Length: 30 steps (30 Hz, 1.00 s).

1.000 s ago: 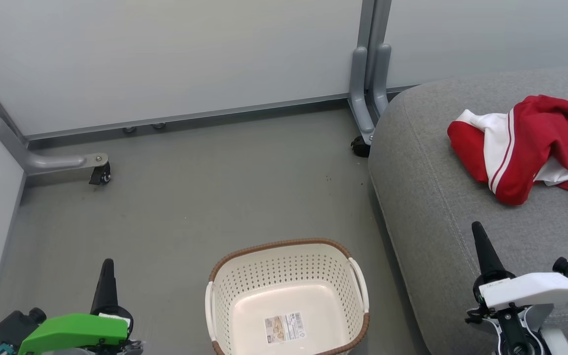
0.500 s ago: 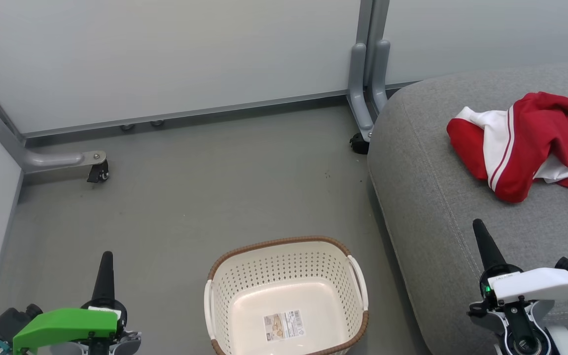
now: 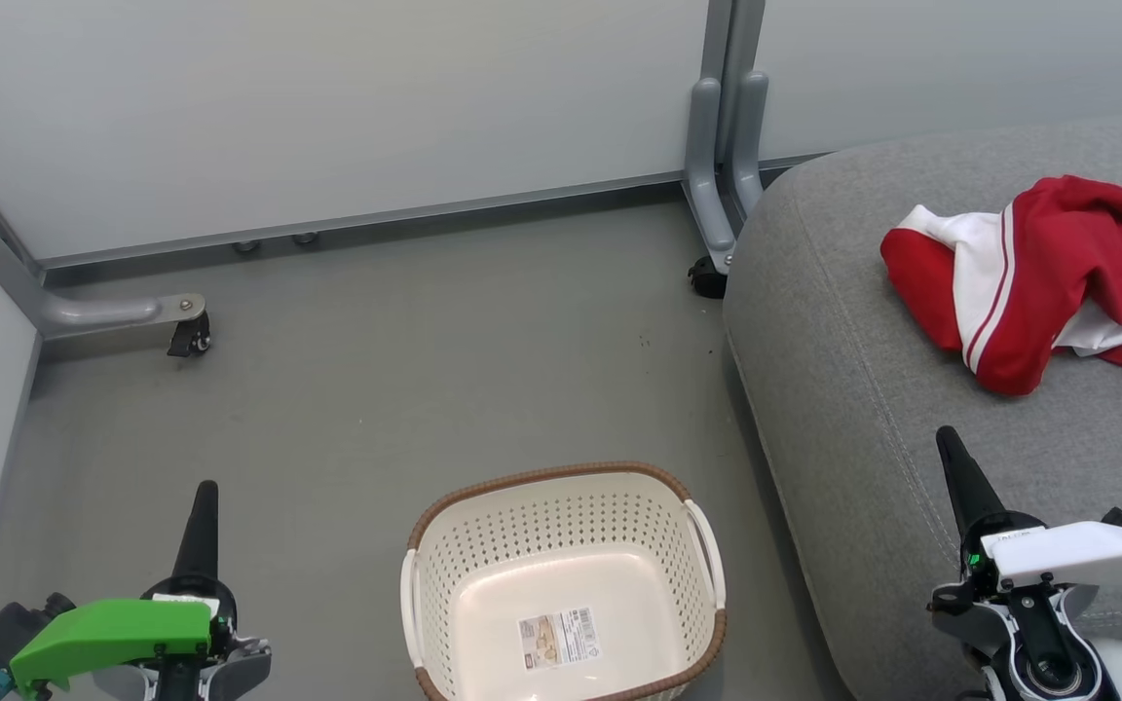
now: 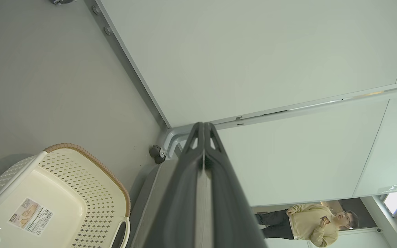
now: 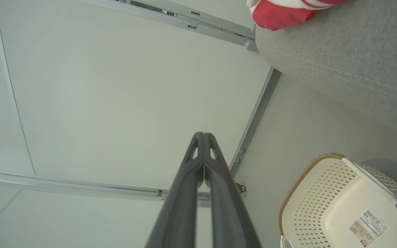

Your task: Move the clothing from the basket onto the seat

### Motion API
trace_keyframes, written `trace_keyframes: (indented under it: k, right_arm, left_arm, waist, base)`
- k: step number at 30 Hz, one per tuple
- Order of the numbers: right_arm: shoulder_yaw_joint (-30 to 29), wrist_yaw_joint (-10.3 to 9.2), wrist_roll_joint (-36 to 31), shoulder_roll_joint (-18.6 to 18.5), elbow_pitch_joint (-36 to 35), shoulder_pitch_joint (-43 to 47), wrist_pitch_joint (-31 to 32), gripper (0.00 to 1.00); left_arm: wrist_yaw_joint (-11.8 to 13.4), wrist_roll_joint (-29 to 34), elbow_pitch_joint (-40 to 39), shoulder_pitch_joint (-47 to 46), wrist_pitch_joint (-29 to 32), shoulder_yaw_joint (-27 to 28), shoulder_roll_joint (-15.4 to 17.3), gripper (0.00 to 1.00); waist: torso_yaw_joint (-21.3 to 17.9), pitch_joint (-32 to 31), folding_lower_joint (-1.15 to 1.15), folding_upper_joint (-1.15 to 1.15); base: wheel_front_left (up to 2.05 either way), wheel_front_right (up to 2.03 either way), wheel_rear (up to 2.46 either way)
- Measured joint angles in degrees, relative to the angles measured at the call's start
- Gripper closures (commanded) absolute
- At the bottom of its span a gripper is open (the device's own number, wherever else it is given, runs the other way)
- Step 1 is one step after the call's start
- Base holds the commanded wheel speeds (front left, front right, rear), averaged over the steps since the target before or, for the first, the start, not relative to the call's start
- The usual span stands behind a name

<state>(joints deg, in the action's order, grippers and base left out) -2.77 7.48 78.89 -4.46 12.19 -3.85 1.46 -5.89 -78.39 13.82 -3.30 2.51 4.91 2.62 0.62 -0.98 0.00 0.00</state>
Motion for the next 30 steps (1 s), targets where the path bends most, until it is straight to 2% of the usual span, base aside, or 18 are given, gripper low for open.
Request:
trace_keyframes:
  k: [30]
  right_arm:
    - [-2.2,0.00,11.9,0.6,1.5,-1.5,3.5,1.00]
  left_arm:
    - [-1.2,-11.5,0.2,-2.1,3.5,1.3,0.0,1.00]
  waist:
    - [-0.5,1.0,0.00,0.00]
  base:
    - [0.00,0.00,0.00]
